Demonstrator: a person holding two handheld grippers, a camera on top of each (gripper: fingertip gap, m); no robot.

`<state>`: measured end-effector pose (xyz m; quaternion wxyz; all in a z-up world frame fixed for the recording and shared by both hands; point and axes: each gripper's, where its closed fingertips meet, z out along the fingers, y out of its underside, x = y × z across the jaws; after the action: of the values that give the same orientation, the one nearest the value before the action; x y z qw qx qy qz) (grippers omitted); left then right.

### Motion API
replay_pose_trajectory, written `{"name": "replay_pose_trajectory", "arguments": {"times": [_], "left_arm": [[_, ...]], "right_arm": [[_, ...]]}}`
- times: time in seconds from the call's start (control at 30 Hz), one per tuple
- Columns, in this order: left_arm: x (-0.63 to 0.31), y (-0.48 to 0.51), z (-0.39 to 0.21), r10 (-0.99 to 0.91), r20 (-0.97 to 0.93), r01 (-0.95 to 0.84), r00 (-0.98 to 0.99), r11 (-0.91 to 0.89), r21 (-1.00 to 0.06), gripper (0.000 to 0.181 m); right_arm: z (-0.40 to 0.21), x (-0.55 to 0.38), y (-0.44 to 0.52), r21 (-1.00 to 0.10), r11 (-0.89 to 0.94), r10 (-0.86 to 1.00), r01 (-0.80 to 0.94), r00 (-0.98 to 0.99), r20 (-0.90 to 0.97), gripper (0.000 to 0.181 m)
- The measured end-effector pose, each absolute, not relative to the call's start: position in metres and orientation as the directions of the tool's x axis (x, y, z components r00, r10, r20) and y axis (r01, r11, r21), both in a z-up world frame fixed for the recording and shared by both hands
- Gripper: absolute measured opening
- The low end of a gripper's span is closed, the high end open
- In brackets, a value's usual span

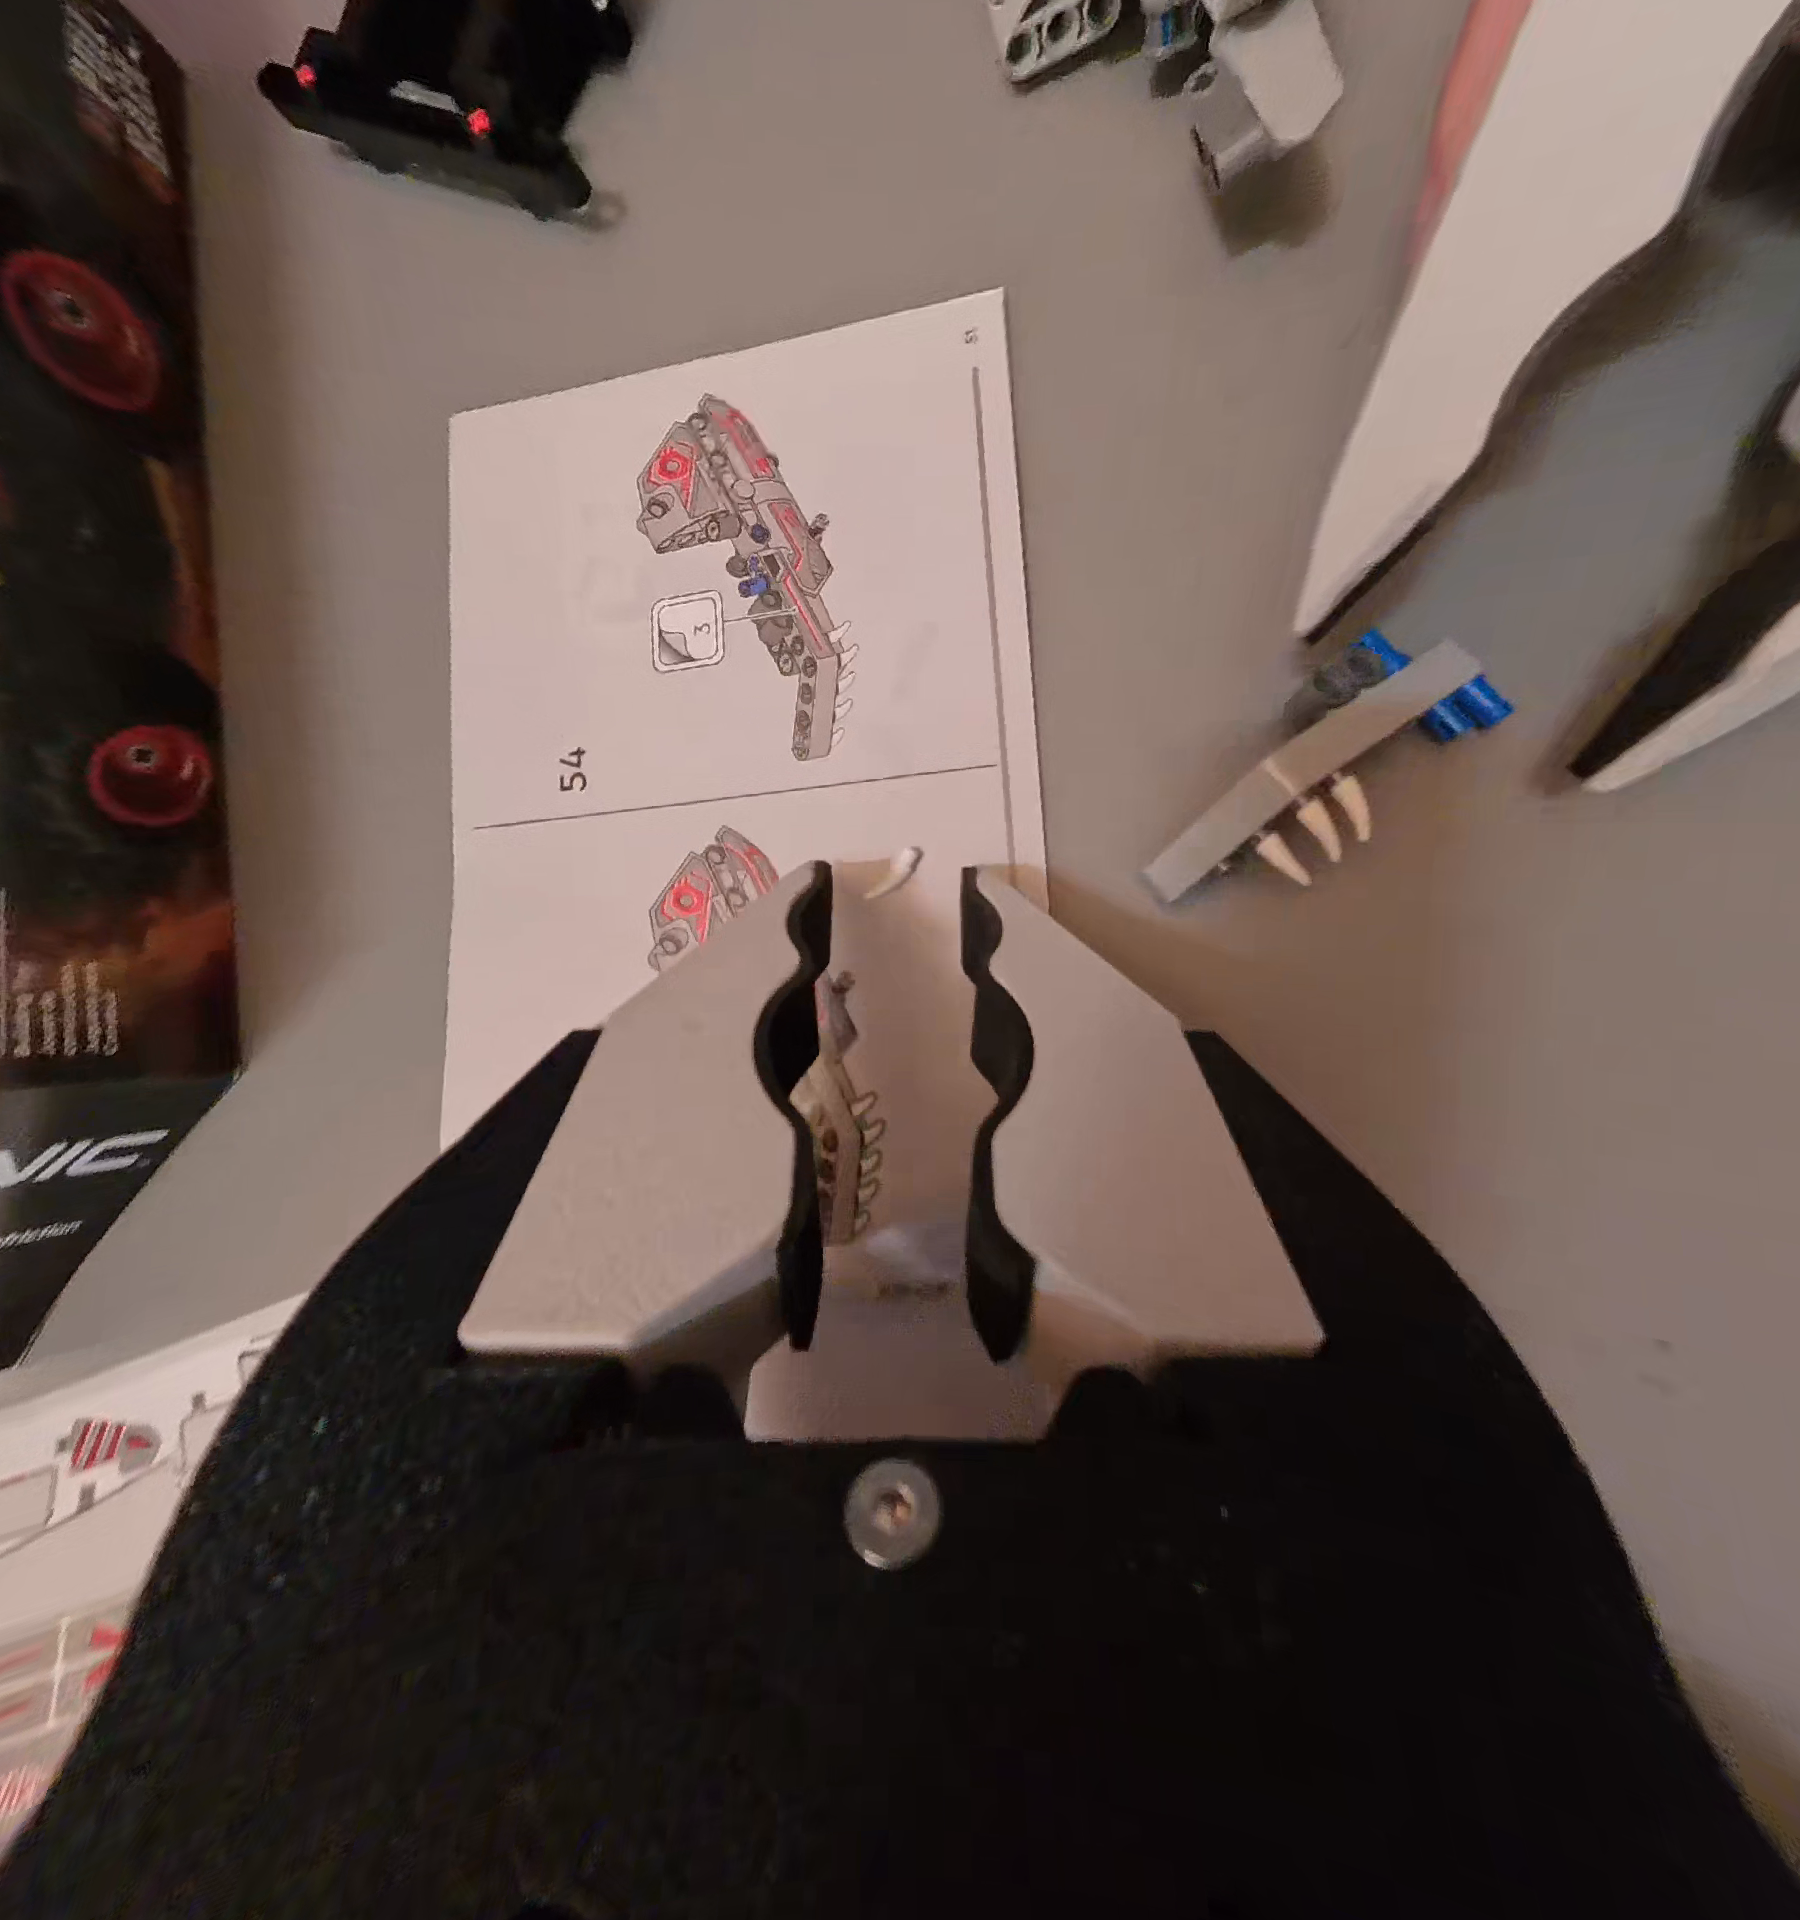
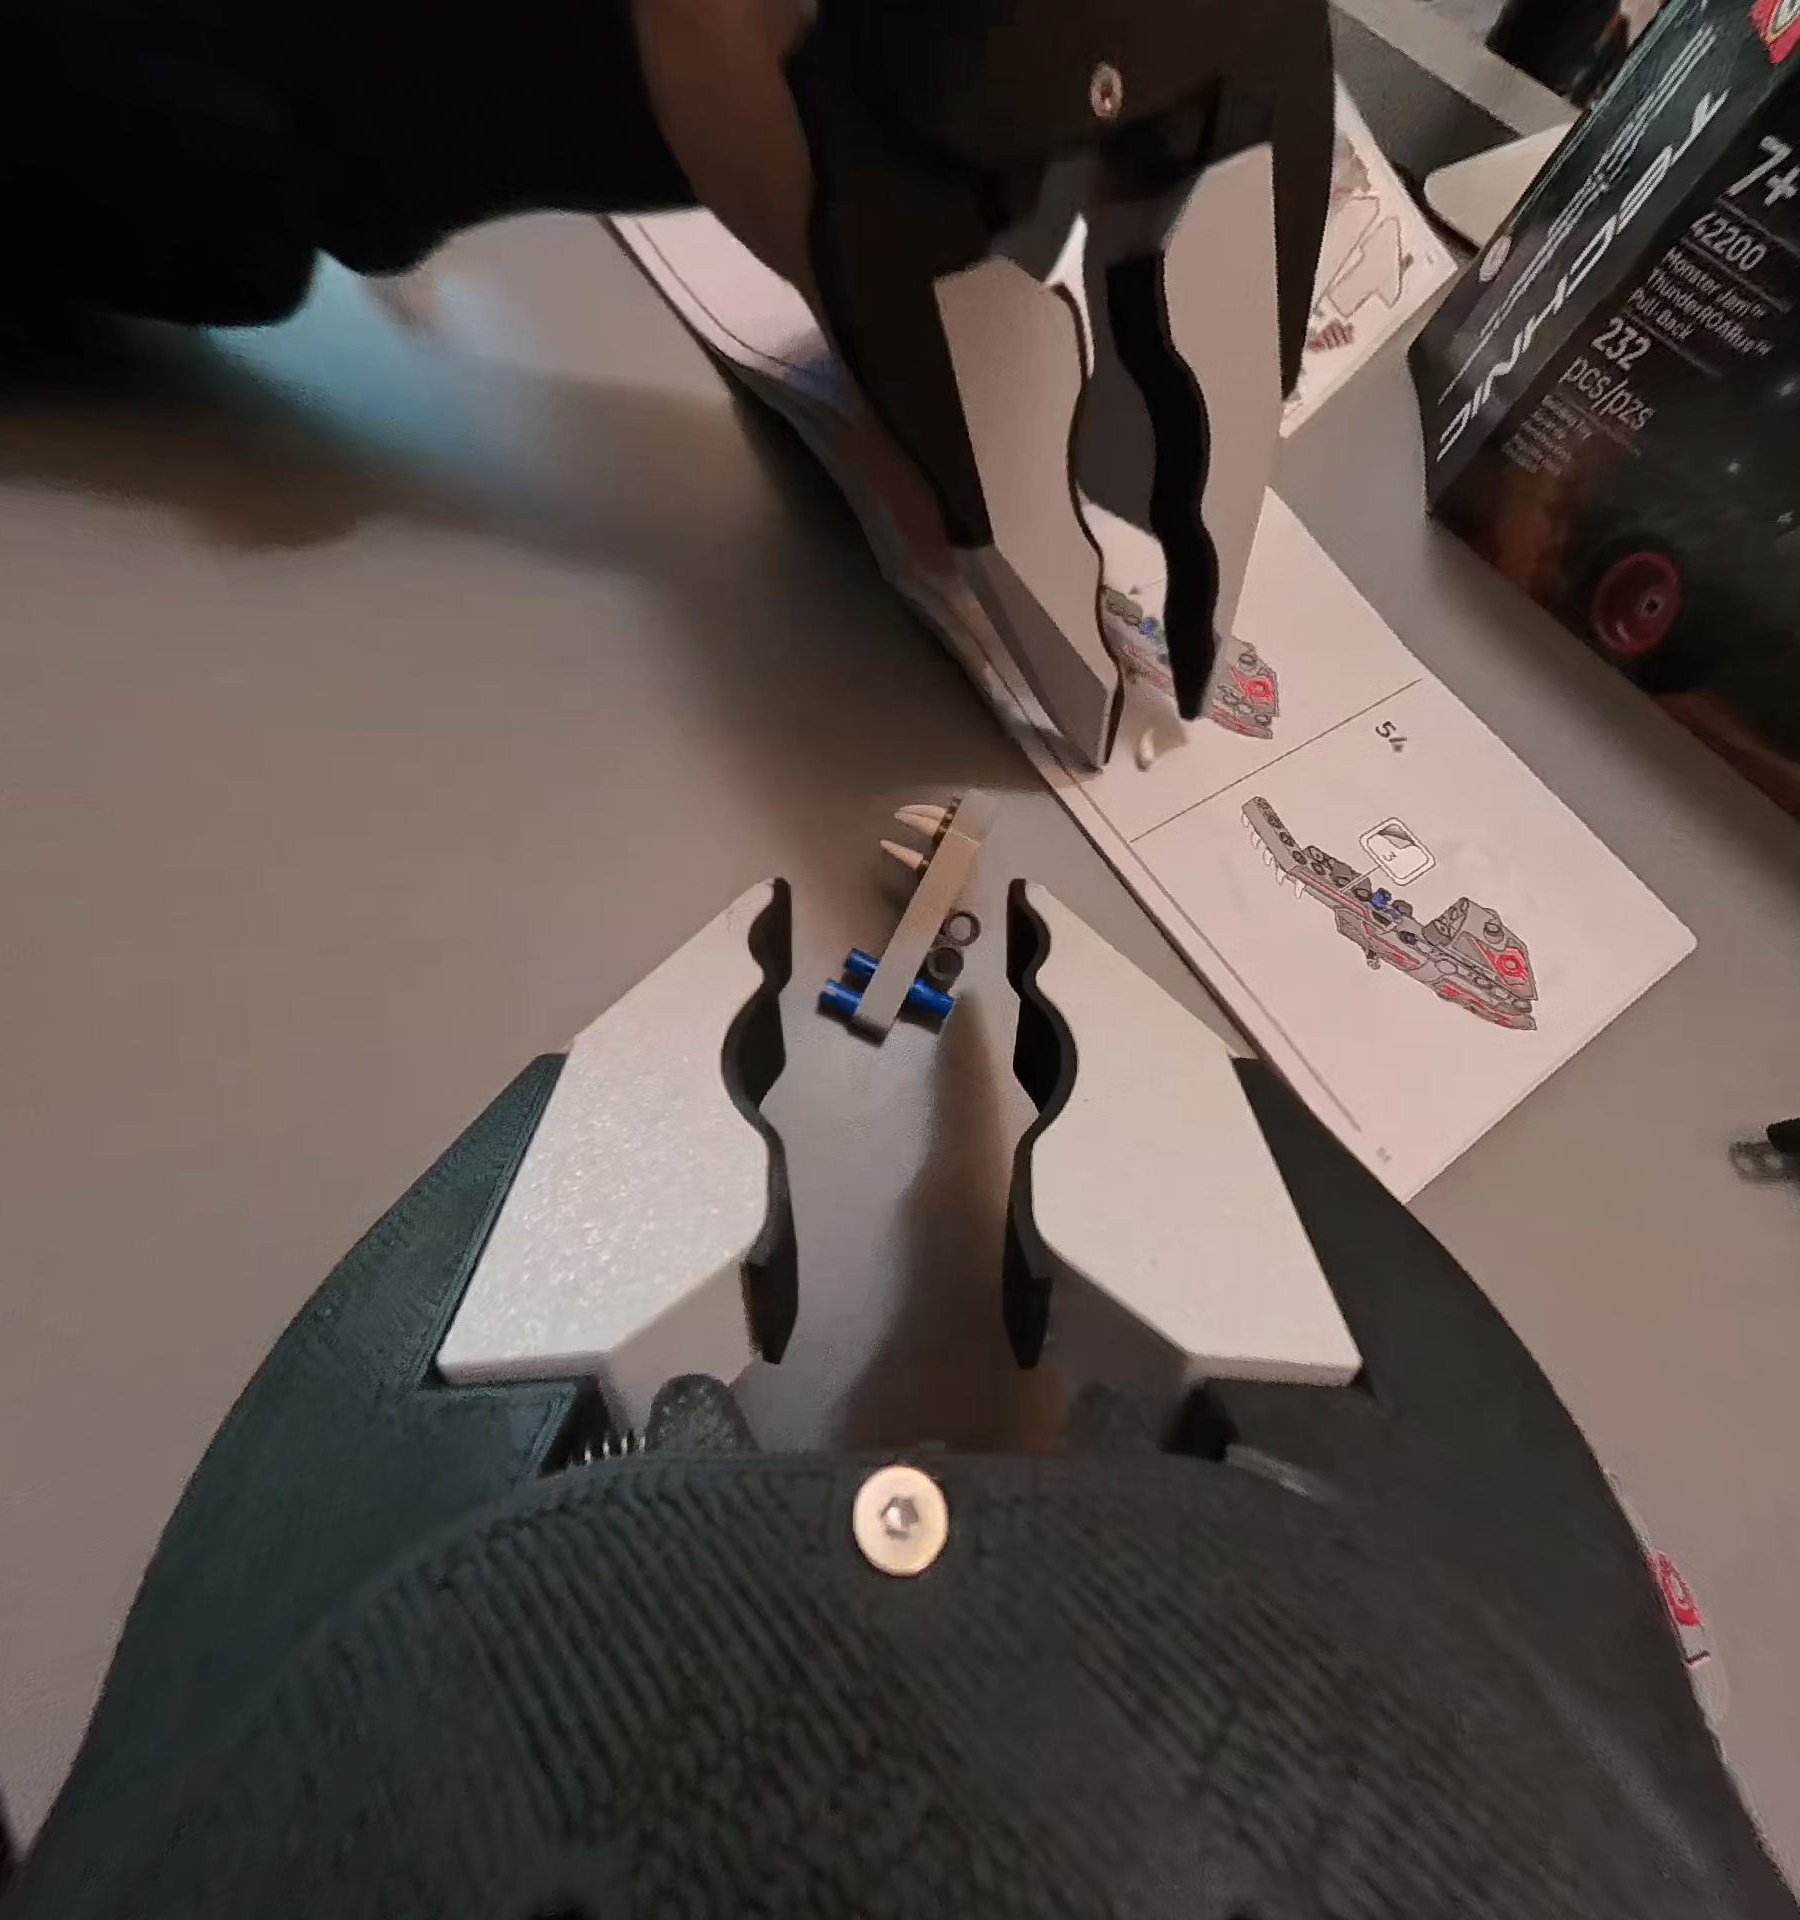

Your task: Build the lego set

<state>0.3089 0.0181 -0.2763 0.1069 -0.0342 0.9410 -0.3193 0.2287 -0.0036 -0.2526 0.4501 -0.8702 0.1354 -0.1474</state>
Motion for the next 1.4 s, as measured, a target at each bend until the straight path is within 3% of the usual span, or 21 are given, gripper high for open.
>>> {"name": "replay_pose_trajectory", "arguments": {"times": [0.13,0.27,0.47,0.6,0.73,1.0,1.4], "left_arm": [[0.305,0.014,-0.279,-0.140,-0.067,-0.066,-0.988,0.769,-0.636,0.010],[0.305,0.018,-0.278,-0.228,-0.015,-0.164,-0.973,0.744,-0.648,0.001],[0.290,0.016,-0.247,-0.312,0.213,-0.361,-0.926,0.559,-0.747,0.001],[0.257,0.012,-0.211,-0.217,0.474,-0.521,-0.853,0.383,-0.763,0.001],[0.225,0.012,-0.191,-0.101,0.617,-0.611,-0.780,0.335,-0.717,0.001],[0.196,0.017,-0.184,-0.017,0.655,-0.612,-0.755,0.375,-0.696,0.001],[0.193,0.020,-0.191,-0.062,0.620,-0.587,-0.782,0.405,-0.701,0.001]], "right_arm": [[-0.247,0.233,-0.018,-0.831,-0.545,-0.398,-0.108,0.906,0.143,0.044],[-0.240,0.244,-0.034,-0.833,-0.546,-0.457,-0.091,0.866,0.204,0.037],[-0.214,0.250,-0.034,-0.840,-0.530,-0.446,0.117,0.804,0.393,0.023],[-0.197,0.242,-0.022,-0.741,-0.578,-0.368,0.341,0.702,0.610,0.031],[-0.180,0.225,-0.004,-0.611,-0.590,-0.271,0.528,0.583,0.766,0.023],[-0.185,0.197,0.022,-0.609,-0.535,-0.140,0.586,0.650,0.747,0.016],[-0.190,0.199,0.032,-0.581,-0.575,-0.127,0.576,0.639,0.759,0.004]]}}
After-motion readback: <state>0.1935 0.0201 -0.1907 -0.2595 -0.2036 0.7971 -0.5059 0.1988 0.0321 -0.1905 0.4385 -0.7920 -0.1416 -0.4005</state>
